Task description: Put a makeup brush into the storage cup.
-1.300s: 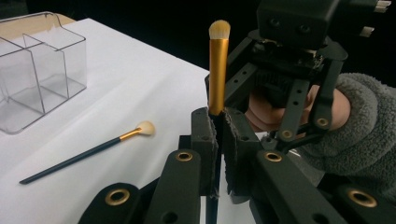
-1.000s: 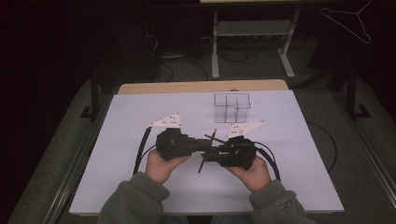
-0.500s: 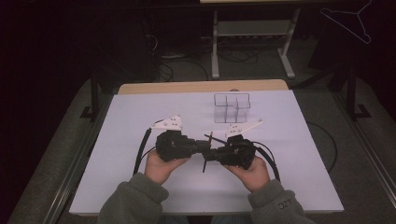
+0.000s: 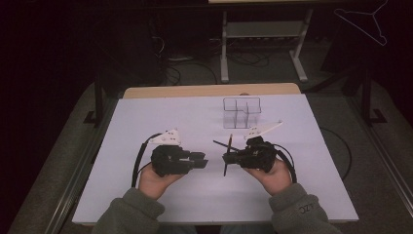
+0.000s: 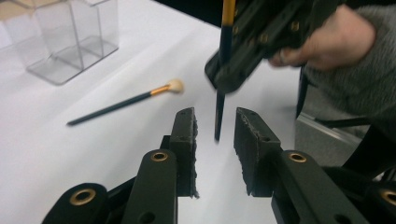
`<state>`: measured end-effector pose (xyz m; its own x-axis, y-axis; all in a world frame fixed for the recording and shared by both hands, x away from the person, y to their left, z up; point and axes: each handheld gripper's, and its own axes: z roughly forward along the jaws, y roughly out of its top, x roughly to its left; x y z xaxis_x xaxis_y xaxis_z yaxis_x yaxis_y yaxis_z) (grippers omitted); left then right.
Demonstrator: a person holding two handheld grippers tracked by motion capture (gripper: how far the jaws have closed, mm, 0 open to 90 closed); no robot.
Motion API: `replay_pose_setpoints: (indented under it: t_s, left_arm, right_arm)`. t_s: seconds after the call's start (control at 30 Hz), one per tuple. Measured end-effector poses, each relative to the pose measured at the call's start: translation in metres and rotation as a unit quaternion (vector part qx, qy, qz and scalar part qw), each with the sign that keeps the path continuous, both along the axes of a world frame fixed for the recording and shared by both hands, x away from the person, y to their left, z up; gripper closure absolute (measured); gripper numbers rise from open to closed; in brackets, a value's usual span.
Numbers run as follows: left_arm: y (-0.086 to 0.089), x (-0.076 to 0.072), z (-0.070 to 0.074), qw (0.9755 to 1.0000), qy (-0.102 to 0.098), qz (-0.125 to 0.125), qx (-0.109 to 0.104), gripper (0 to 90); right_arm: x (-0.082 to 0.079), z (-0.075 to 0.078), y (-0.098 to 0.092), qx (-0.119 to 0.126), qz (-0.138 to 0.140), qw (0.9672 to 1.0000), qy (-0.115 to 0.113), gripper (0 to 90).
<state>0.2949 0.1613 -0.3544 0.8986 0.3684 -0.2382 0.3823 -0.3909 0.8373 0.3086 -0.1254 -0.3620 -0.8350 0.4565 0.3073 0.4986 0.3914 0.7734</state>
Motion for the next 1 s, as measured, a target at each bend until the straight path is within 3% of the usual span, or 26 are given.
replay_pose_setpoints:
  t_s: [0.2, 0.4, 0.67, 0.77, 1.0]
  left_arm:
    - [0.011, -0.007, -0.005, 0.9995, -0.007, 0.010, 0.028, 67.0]
    - [0.024, -0.016, -0.010, 0.9987, -0.017, 0.023, 0.041, 65.7]
    - [0.040, -0.022, -0.016, 0.9982, -0.019, 0.037, 0.042, 64.4]
    - [0.046, -0.023, -0.016, 0.9980, -0.024, 0.042, 0.041, 63.7]
    - [0.053, -0.024, -0.018, 0.9975, -0.023, 0.052, 0.043, 62.5]
  right_arm:
    - [0.008, 0.001, -0.011, -0.012, -0.010, 0.9999, 0.000, 82.6]
    - [0.016, 0.008, -0.022, -0.028, -0.021, 0.9994, -0.003, 82.6]
    - [0.034, 0.036, -0.037, -0.056, -0.034, 0.9976, -0.021, 82.6]
    - [0.044, 0.053, -0.043, -0.068, -0.040, 0.9965, -0.026, 82.6]
    - [0.067, 0.080, -0.052, -0.071, -0.056, 0.9950, -0.042, 82.6]
